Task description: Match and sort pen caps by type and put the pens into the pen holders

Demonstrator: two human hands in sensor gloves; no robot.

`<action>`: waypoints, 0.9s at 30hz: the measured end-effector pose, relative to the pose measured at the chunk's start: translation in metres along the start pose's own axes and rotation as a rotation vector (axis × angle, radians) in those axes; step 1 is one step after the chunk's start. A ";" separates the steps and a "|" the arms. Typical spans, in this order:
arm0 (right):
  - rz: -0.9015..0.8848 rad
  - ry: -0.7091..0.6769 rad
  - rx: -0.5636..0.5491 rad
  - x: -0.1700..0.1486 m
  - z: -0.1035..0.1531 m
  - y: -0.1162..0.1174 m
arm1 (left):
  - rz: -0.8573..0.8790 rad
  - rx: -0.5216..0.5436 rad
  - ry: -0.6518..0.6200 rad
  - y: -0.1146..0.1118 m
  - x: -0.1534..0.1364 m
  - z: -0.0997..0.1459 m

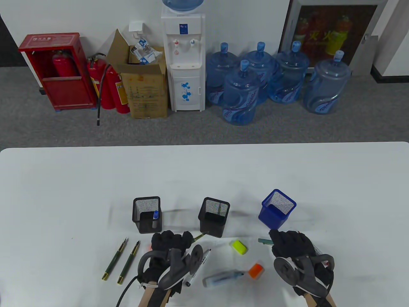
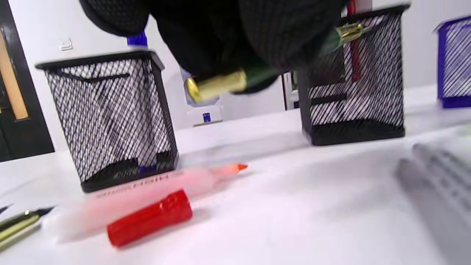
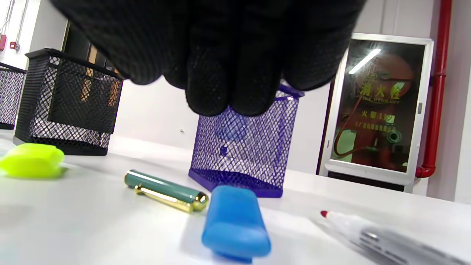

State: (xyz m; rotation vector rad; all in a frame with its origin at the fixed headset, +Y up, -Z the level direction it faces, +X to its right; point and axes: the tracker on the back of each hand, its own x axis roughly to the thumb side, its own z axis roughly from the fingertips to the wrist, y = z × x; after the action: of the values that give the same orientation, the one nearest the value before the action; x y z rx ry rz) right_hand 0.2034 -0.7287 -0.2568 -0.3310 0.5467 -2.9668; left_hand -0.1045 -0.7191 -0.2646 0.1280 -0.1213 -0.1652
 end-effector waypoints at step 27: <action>0.396 -0.083 0.302 0.055 -0.060 0.039 | -0.004 0.035 -0.125 -0.004 -0.008 0.016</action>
State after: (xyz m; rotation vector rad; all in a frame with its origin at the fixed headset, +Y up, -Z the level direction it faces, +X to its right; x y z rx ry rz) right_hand 0.1383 -0.7522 -0.3151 -0.2759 0.1277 -2.5837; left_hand -0.1153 -0.7236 -0.2504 0.1531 -0.2489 -0.1749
